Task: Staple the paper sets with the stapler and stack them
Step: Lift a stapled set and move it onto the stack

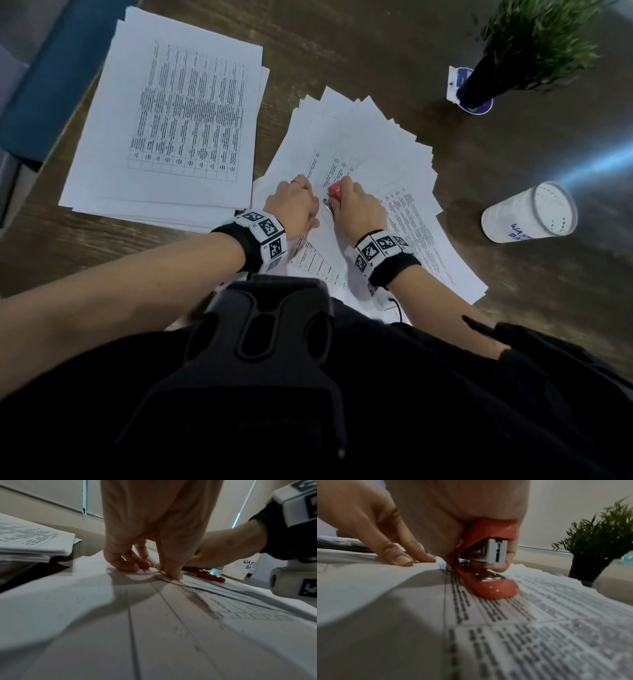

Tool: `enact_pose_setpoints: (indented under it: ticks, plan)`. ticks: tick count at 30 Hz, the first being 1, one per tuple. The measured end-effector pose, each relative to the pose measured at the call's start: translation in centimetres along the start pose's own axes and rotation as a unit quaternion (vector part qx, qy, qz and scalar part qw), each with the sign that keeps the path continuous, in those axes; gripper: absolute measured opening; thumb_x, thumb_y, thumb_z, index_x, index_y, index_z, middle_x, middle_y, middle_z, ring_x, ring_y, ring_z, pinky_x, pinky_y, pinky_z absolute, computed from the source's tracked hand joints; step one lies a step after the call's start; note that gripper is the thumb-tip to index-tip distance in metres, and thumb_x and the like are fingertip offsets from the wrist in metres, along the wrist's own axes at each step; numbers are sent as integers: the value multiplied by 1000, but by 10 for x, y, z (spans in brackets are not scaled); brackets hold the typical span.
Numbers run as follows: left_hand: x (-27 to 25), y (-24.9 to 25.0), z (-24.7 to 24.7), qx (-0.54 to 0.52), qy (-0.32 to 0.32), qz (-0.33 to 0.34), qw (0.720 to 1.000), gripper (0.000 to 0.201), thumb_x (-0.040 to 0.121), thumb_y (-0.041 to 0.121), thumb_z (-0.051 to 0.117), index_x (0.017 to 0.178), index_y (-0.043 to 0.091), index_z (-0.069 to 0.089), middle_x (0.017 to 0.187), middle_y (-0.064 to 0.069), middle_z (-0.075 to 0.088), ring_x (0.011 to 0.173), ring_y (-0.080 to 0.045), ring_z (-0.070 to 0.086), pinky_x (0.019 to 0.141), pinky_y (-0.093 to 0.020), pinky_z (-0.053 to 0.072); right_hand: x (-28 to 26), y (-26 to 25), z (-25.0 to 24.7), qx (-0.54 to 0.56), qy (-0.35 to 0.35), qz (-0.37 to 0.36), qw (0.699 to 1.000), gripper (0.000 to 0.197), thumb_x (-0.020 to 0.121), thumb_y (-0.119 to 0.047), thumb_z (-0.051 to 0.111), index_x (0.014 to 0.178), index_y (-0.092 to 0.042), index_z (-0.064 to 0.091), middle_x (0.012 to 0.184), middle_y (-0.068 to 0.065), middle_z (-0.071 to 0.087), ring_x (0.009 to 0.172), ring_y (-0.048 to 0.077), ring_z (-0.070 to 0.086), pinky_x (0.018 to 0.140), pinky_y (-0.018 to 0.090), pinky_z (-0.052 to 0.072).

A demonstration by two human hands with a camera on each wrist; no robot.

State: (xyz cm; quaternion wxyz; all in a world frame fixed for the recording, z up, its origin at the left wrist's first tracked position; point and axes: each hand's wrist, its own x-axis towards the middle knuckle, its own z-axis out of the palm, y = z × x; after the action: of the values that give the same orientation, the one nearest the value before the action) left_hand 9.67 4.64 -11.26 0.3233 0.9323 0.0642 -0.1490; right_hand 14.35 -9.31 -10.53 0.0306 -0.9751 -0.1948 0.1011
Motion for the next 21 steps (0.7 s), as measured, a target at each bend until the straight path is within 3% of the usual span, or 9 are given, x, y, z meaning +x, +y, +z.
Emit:
enact_pose_setpoints:
  ticks: [4, 10, 14, 17, 21]
  plan:
    - [-2, 0, -1, 10, 10, 21, 1000, 10, 89, 18, 67, 84, 10, 67, 124, -2, 44, 111, -25, 45, 80, -37, 45, 0, -8, 5, 26, -1, 56, 998, 30, 102, -35, 40, 120, -10, 41, 117, 10, 59, 92, 36, 62, 64, 36, 35]
    - [-4, -1, -2, 4, 12, 19, 1000, 14, 87, 20, 69, 90, 7, 70, 124, -3, 45, 111, -26, 47, 87, -45, 49, -2, -14, 5, 18, 9, 74, 997, 35, 102, -38, 40, 121, -9, 41, 118, 10, 59, 95, 36, 63, 64, 36, 36]
    - [-5, 1, -4, 44, 2, 24, 999, 21, 90, 25, 67, 102, 9, 71, 128, -4, 43, 114, -27, 44, 85, -41, 47, -2, -16, 6, 11, 14, 83, 996, 36, 101, -38, 41, 122, -8, 41, 119, 10, 59, 97, 35, 63, 66, 36, 38]
    - [-5, 5, -6, 46, -1, 15, 999, 23, 90, 25, 63, 103, 6, 67, 125, -8, 50, 111, -28, 49, 89, -44, 48, -2, -19, 4, 13, 10, 97, 995, 38, 101, -39, 41, 122, -9, 41, 120, 10, 59, 100, 36, 62, 68, 37, 38]
    - [-7, 7, -6, 29, 6, 1, 1000, 16, 89, 23, 67, 94, 9, 71, 126, -2, 46, 112, -26, 47, 91, -46, 48, -3, -21, 2, 16, 8, 107, 994, 38, 101, -39, 40, 123, -8, 41, 120, 11, 59, 100, 37, 62, 68, 37, 39]
